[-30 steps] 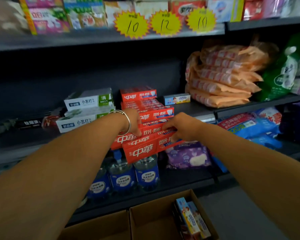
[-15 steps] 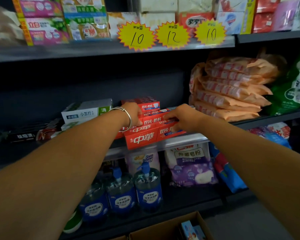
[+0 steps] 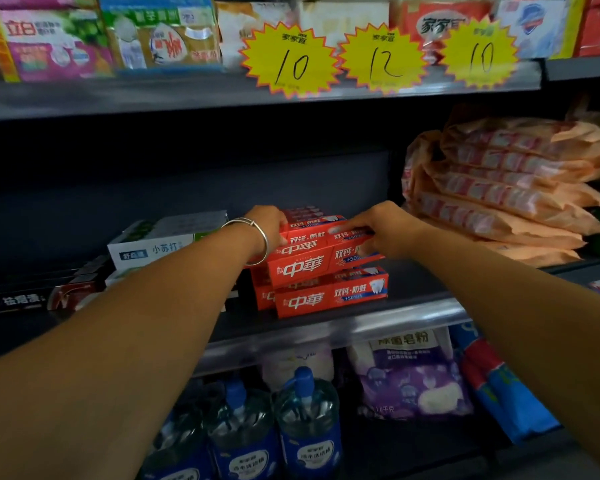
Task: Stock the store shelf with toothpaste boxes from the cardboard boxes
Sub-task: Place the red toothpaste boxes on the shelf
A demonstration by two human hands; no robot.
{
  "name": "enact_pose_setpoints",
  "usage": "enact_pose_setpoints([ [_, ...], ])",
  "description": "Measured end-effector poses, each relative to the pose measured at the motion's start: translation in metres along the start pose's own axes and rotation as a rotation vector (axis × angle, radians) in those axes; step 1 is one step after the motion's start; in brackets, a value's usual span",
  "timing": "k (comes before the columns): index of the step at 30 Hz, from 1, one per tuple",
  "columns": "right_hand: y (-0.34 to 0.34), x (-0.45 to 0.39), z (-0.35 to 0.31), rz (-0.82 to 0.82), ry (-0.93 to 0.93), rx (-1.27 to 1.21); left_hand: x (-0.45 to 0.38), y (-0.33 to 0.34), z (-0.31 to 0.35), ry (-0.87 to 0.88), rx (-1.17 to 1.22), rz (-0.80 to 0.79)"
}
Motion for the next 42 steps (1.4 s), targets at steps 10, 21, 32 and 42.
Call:
enact_pose_setpoints([
  [10,0.022,-0.058,0.028,0.025,0.008,-0.046,-0.068,0.021,-0.013,0.001,-0.014,0.014],
  [21,0.036,-0.094,0.05,0.046,0.022,-0.042,-0.112,0.04,-0.028,0.036,-0.063,0.012],
  [32,0.044,-0.107,0.058,0.034,0.056,-0.049,-0.139,0.063,-0.039,-0.003,0.028,0.058],
  [42,0.048,-0.111,0.06,0.022,0.06,-0.037,-0.143,0.069,-0.043,-0.007,0.096,0.101],
])
Point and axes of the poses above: each hand's wrist, its own x-axis away from the middle knuckle, its own y-axis out of the palm, z = x × y, the point moved 5 cm from there along -x, towards the middle knuckle, and after that the axes turned 2 degrees about z, right-handed, at the moved point
